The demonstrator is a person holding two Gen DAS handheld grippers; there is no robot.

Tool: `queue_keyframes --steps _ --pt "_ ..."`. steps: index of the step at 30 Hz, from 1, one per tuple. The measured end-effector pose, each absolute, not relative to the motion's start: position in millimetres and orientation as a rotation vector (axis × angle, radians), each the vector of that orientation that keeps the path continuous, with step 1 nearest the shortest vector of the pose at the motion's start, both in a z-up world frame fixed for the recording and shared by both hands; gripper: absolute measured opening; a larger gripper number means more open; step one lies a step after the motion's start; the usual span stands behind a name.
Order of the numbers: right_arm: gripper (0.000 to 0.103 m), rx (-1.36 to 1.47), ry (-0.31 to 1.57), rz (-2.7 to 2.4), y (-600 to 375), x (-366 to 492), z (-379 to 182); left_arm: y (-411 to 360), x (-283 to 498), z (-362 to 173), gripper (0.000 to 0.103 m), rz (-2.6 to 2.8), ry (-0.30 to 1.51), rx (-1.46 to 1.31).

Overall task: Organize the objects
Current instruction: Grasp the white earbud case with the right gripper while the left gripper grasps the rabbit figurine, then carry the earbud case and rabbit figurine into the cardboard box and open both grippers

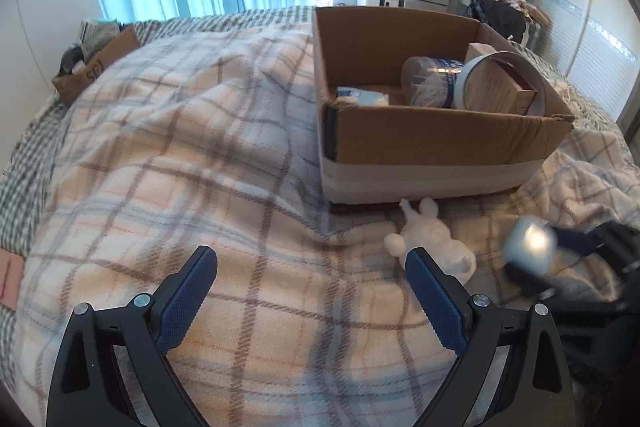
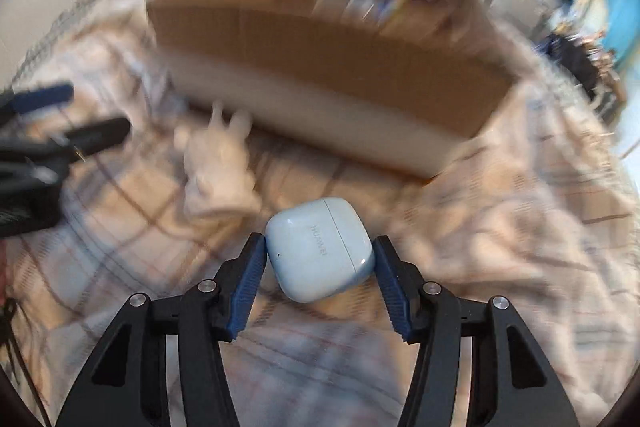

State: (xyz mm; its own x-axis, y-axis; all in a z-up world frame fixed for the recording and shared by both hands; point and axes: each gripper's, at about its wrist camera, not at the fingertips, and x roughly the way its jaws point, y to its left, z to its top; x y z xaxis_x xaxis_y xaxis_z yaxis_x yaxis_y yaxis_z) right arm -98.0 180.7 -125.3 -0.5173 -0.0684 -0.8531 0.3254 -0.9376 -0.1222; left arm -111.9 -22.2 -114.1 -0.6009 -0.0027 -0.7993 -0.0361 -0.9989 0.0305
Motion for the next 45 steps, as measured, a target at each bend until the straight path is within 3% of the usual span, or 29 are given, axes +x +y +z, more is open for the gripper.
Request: queue_keyframes --steps 5,13,23,33,45 --pt "0.054 1.318 0.278 -2.693 216 -92 -92 0 -117 -118 0.098 2.764 0.115 -1.446" --pt "0.054 1.341 0.148 -2.709 232 -96 -89 41 -137 -141 0.098 2.605 0.091 -1.500" --pt "0.054 1.389 0.171 -2.683 224 -101 -101 53 -159 -179 0.083 2.475 0.139 -1.599" --pt "0.054 1.360 0.212 -2.673 216 -95 -95 25 -135 -154 0.082 2.518 0.015 -1.490" --pt "0.054 1.229 0.249 -2.741 209 -60 -45 -16 -97 -83 0.082 2.624 -0.125 -1.298"
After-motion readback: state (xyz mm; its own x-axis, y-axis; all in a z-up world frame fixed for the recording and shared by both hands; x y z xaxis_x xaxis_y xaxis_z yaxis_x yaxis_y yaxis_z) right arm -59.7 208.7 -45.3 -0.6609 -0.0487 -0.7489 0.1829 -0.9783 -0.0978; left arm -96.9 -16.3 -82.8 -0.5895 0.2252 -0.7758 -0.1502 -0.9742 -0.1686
